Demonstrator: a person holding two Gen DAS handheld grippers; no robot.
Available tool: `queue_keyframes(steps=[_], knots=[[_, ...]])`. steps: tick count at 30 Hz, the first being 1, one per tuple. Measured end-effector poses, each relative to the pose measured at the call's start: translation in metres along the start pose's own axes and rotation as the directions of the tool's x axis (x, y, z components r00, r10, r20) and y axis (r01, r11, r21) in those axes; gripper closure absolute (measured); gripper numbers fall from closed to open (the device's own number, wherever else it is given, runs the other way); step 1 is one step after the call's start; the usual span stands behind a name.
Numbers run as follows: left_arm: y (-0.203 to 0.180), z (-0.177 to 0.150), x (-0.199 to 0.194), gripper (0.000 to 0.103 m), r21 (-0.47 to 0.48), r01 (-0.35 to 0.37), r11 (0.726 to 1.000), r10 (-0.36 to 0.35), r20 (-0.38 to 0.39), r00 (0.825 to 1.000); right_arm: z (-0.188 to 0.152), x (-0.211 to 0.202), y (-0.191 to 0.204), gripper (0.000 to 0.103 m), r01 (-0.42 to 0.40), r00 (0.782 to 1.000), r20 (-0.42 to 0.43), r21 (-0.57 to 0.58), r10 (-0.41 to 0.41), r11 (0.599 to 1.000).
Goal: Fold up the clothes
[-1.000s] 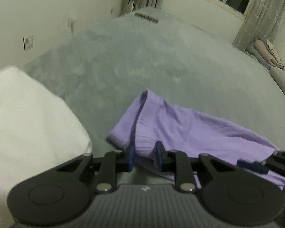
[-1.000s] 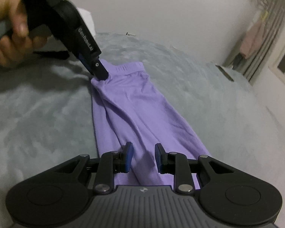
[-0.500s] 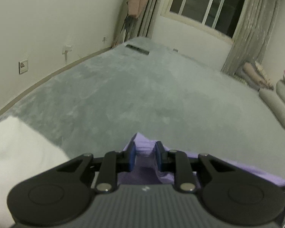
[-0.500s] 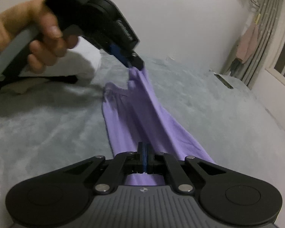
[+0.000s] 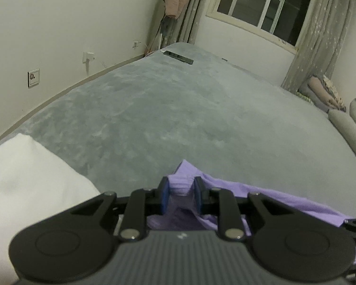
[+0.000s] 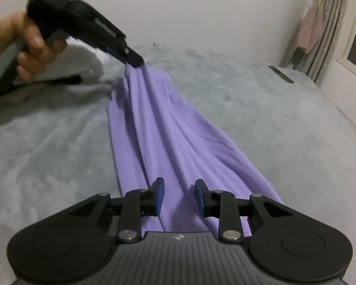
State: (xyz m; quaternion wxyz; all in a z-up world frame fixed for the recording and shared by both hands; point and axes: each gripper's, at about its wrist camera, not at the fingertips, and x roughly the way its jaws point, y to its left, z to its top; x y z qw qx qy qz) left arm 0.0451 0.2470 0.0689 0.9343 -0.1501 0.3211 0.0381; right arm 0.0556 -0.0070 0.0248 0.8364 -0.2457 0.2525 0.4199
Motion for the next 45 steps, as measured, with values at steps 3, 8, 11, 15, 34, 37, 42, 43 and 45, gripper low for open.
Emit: queue_keyframes(steps=[3, 8, 11, 15, 34, 37, 42, 43, 45], knots=[[0.001, 0.0, -0.001, 0.084, -0.006, 0.005, 1.0, -0.005, 0.005, 1.0, -0.002, -0.009, 0.005, 0.065, -0.007, 1.0, 0.027, -0.028, 0.007, 1.0], [0.004, 0.001, 0.0, 0.084, -0.027, 0.013, 1.0, -0.013, -0.004, 1.0, -0.002, -0.002, 0.02, 0.078, 0.077, 0.997, -0.001, -0.121, -0.078, 0.99], [0.005, 0.003, 0.002, 0.084, -0.045, 0.02, 0.999, -0.021, -0.006, 1.0, -0.003, 0.004, 0.022, 0.095, 0.084, 0.996, -0.017, -0.144, -0.088, 0.986], [0.003, 0.018, 0.005, 0.084, -0.071, 0.059, 0.996, -0.055, 0.047, 0.997, -0.002, -0.001, 0.024, 0.103, 0.128, 0.992, -0.004, -0.146, -0.13, 0.981], [0.002, -0.018, 0.012, 0.08, 0.064, -0.084, 0.994, 0.088, -0.065, 0.994, -0.002, -0.007, 0.046, 0.101, 0.047, 0.999, -0.017, -0.062, -0.048, 0.997], [0.008, -0.016, 0.012, 0.079, 0.033, -0.068, 0.997, 0.071, -0.082, 0.994, 0.001, -0.012, 0.039, 0.101, -0.011, 1.0, -0.019, -0.042, 0.01, 0.999], [0.01, -0.013, 0.005, 0.074, 0.002, -0.071, 0.997, 0.071, -0.072, 0.995, 0.004, -0.014, 0.044, 0.101, -0.007, 0.999, -0.032, -0.07, 0.005, 0.998], [0.009, -0.013, 0.002, 0.073, -0.001, -0.075, 0.997, 0.075, -0.066, 0.995, 0.003, -0.015, 0.043, 0.101, 0.007, 0.999, -0.034, -0.07, -0.009, 0.998], [0.008, -0.012, -0.002, 0.069, -0.009, -0.082, 0.997, 0.082, -0.054, 0.995, 0.0, -0.02, 0.036, 0.101, 0.021, 0.999, -0.045, -0.044, -0.023, 0.999]])
